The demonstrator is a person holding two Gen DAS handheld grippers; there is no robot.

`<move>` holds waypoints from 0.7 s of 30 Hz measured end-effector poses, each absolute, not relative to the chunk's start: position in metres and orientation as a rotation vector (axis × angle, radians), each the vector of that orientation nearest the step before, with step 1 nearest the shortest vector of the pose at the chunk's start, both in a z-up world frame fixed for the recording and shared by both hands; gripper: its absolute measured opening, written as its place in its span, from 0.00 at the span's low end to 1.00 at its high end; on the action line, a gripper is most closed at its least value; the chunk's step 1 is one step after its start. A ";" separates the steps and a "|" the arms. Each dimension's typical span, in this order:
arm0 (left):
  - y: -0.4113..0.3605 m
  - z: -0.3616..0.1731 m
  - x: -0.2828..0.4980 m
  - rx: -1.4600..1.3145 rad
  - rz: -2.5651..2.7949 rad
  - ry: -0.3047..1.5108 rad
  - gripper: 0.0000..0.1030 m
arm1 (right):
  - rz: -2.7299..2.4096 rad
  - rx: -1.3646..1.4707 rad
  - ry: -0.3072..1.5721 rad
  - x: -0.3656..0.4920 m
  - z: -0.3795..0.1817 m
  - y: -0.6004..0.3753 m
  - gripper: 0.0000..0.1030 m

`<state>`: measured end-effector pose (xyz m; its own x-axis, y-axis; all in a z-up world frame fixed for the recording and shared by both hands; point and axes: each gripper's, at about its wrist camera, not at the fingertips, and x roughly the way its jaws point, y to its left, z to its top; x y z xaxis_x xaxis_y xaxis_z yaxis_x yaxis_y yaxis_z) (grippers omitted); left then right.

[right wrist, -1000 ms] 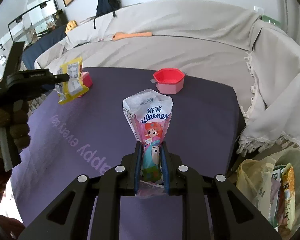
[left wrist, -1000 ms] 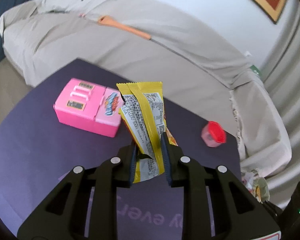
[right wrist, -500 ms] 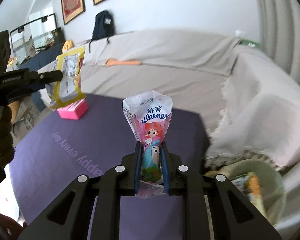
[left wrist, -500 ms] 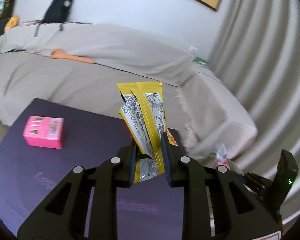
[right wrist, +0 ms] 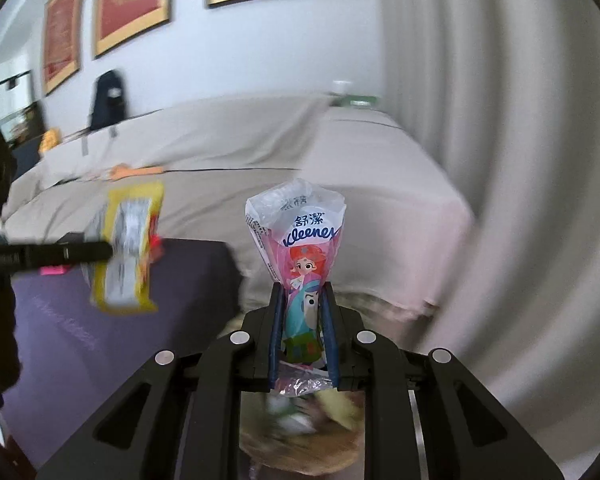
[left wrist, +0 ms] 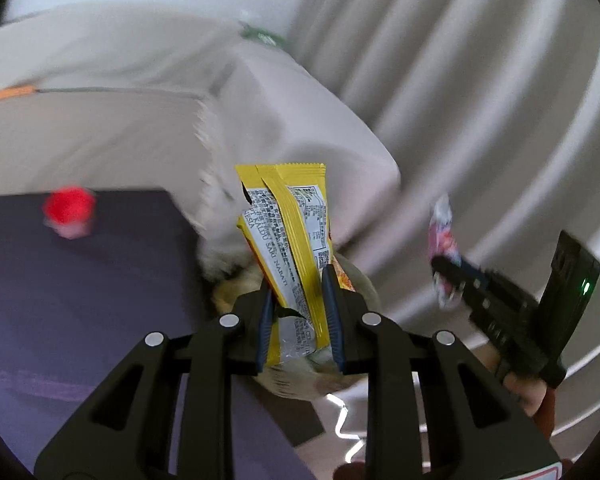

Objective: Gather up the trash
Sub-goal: 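Carry the wafer bar and tissue pack over the bin and release both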

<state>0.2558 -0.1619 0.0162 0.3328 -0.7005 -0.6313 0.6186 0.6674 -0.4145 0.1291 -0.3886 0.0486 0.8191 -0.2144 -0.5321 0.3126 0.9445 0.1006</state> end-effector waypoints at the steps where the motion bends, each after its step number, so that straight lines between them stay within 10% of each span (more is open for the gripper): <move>1: -0.177 0.006 0.253 -0.080 -0.888 0.900 0.22 | -0.305 0.205 0.541 0.120 0.046 -0.400 0.18; 12: -0.275 -0.085 0.263 0.010 -0.953 1.122 0.22 | -0.364 0.341 0.588 0.102 0.006 -0.450 0.18; 21: -0.263 -0.093 0.278 -0.029 -0.909 1.134 0.40 | -0.335 0.344 0.621 0.127 -0.008 -0.447 0.18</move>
